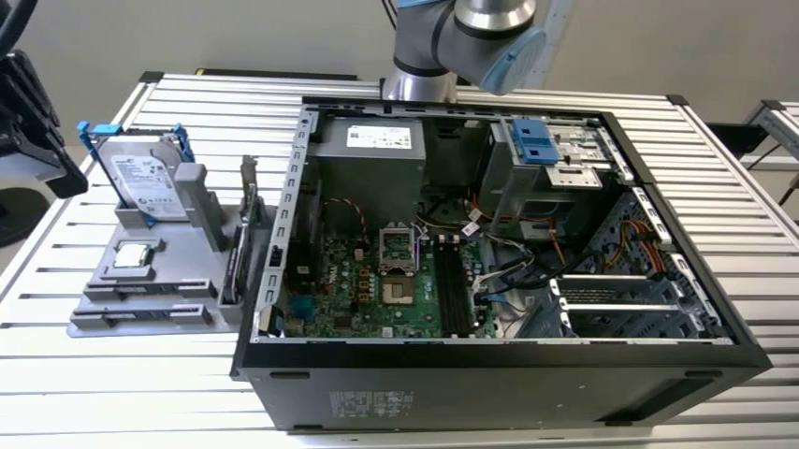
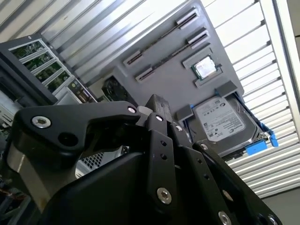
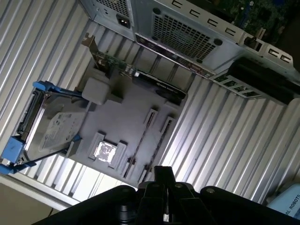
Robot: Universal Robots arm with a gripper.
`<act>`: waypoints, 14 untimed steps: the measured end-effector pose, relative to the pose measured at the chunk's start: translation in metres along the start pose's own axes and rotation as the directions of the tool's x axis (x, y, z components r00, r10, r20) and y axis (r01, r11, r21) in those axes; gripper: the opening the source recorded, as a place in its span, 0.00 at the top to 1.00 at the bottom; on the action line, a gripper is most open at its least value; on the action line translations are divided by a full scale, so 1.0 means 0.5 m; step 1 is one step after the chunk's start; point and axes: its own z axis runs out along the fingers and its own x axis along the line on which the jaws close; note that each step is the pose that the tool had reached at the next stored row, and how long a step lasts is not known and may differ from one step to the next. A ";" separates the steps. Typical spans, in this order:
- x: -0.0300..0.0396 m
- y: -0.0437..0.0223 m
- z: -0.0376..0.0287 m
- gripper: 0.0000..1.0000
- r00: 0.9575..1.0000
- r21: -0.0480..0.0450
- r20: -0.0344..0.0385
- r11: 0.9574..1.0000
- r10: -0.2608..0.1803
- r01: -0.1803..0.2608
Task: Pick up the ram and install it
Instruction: 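Pick up the ram and move it above insertion slot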
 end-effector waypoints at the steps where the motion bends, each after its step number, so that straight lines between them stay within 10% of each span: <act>1: 0.000 0.000 0.000 1.00 1.000 0.000 0.001 1.000 0.012 -0.012; 14: 0.000 0.000 0.000 1.00 0.997 0.002 0.006 0.997 0.079 -0.079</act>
